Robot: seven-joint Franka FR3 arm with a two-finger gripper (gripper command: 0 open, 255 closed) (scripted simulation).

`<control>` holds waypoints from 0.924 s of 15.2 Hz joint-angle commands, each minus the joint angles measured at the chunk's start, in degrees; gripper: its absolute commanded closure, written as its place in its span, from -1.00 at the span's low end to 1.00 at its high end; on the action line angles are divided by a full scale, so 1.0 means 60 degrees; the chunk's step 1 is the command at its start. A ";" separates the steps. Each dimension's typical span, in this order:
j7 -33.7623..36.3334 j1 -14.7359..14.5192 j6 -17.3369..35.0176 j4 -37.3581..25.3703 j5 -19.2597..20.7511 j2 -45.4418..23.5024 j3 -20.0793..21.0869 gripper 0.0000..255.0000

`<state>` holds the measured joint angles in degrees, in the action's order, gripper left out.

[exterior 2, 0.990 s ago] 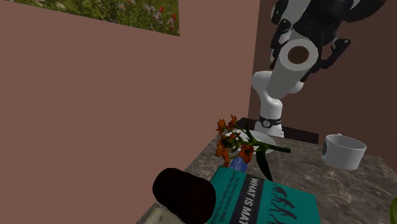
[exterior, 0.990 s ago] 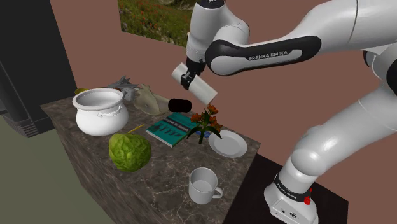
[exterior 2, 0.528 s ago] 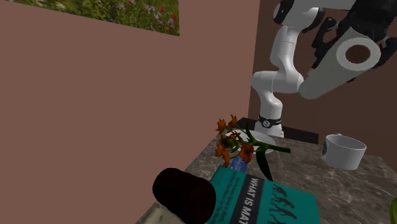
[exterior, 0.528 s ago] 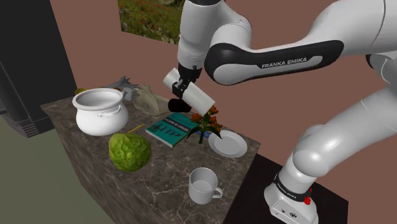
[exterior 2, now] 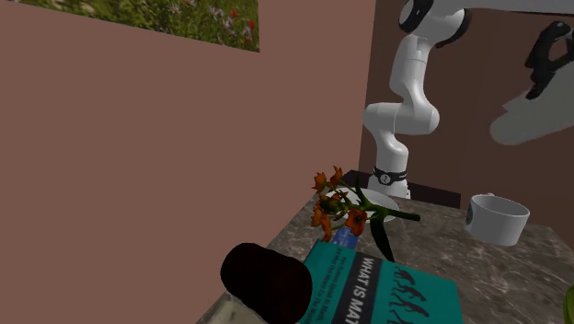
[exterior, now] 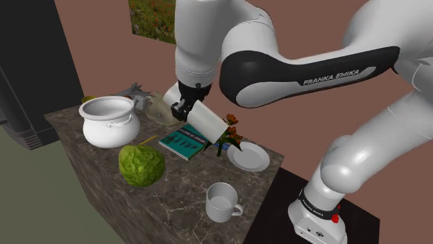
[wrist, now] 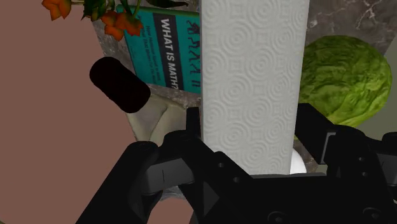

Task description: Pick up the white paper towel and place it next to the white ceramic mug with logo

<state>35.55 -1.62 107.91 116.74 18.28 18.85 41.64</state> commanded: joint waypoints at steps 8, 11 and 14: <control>0.2541 -0.0151 -0.1767 -0.1986 0.1026 -0.1923 0.2446 1.00; 0.2902 -0.0216 -0.1736 -0.1947 0.1228 -0.2193 0.2642 1.00; 0.3076 -0.0220 -0.1413 -0.1594 0.1271 -0.2217 0.2647 1.00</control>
<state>53.73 -2.94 98.77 106.44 25.90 5.49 57.57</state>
